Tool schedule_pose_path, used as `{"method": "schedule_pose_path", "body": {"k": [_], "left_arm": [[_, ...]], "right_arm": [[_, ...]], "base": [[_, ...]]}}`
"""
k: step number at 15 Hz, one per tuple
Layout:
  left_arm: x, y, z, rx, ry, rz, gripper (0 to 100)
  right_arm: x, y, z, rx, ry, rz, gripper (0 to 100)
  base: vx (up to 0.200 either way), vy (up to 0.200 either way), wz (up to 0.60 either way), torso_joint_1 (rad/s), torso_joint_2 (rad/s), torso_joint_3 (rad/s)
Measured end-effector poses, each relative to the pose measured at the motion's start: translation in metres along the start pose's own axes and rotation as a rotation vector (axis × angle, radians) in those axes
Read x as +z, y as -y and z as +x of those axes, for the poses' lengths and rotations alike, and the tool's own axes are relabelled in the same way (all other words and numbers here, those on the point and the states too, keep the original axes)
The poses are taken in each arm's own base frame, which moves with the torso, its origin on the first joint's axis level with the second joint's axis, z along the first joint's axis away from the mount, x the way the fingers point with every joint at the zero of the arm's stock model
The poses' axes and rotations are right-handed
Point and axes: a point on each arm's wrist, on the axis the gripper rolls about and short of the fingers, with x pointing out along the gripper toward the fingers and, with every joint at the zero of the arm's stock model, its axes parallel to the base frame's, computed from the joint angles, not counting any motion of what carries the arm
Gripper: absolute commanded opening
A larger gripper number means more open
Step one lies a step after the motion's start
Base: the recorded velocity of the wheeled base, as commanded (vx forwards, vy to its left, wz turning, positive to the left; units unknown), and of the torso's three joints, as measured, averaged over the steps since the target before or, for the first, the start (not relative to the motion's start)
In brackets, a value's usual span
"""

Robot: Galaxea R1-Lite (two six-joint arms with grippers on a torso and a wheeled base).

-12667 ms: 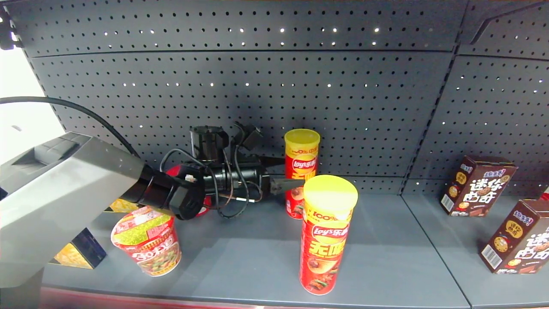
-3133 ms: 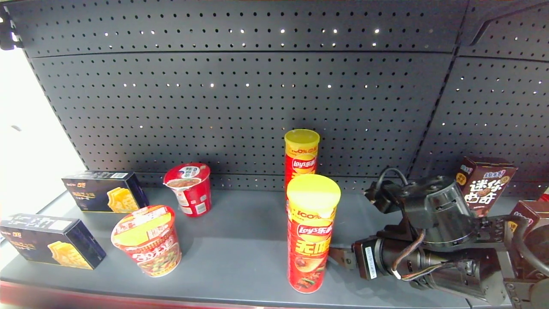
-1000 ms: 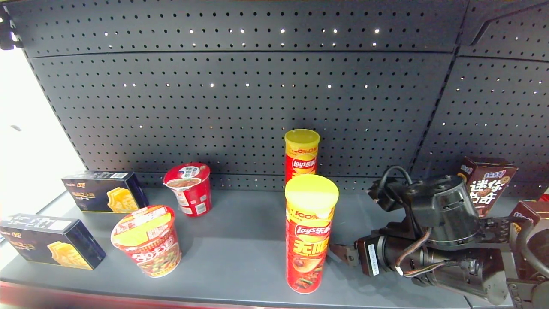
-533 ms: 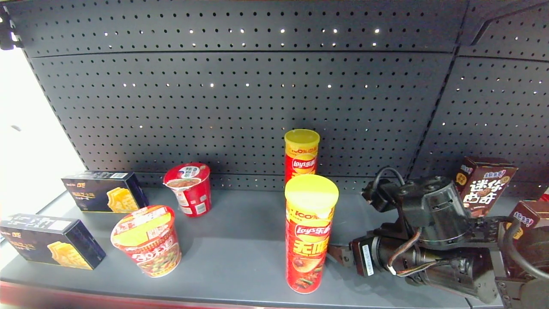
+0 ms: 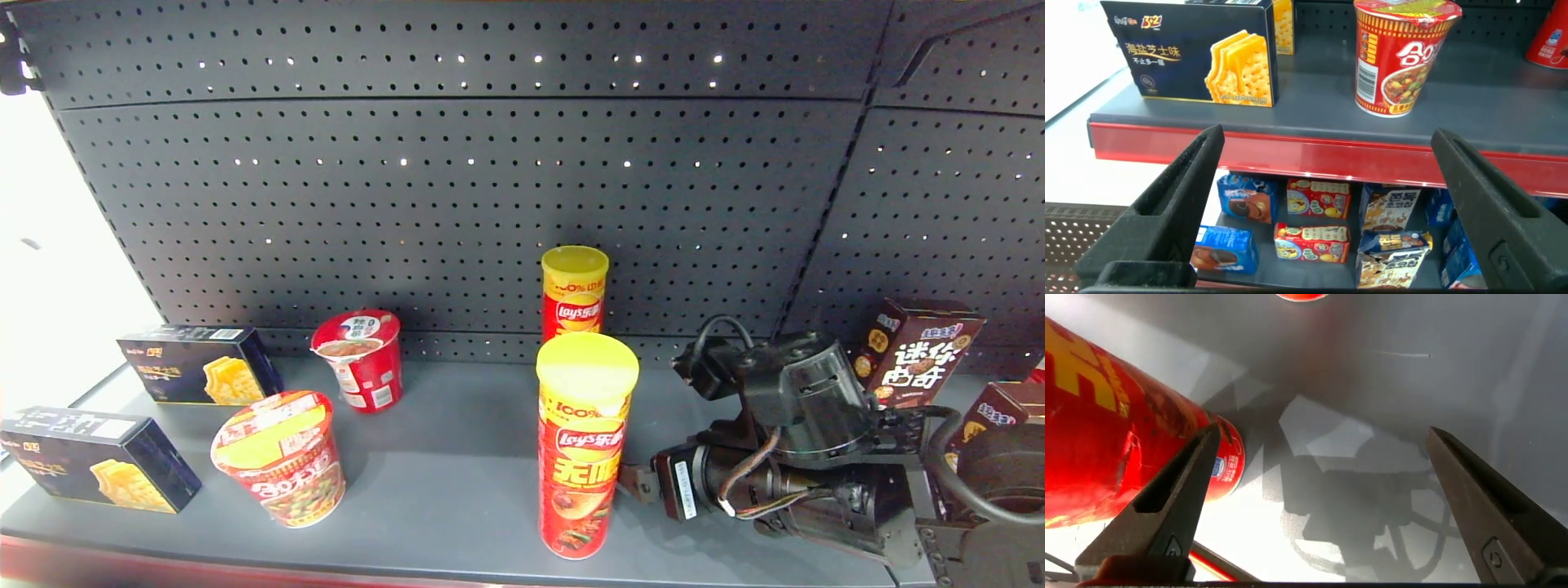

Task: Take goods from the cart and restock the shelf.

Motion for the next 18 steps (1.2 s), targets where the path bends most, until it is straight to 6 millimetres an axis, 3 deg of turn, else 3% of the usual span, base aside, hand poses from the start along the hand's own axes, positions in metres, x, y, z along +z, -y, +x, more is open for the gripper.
{"method": "schedule_pose_path", "body": {"k": [4, 10, 15, 18], "left_arm": [[0.000, 0.000, 0.000, 0.000, 0.000, 0.000, 100], [0.000, 0.000, 0.000, 0.000, 0.000, 0.000, 100], [0.000, 0.000, 0.000, -0.001, 0.000, 0.000, 100], [0.000, 0.000, 0.000, 0.000, 0.000, 0.000, 100]], "right_arm": [[-0.005, 0.004, 0.001, -0.012, -0.018, -0.001, 100], [0.002, 0.019, -0.011, -0.052, 0.025, 0.011, 100], [0.022, 0.028, -0.070, 0.014, 0.200, -0.020, 100], [0.018, 0.047, -0.127, 0.045, 0.350, -0.023, 100]], "base": [[0.000, 0.000, 0.00, 0.000, 0.00, 0.000], [0.000, 0.000, 0.00, 0.000, 0.00, 0.000], [0.000, 0.000, 0.00, 0.000, 0.00, 0.000], [0.000, 0.000, 0.00, 0.000, 0.00, 0.000]]}}
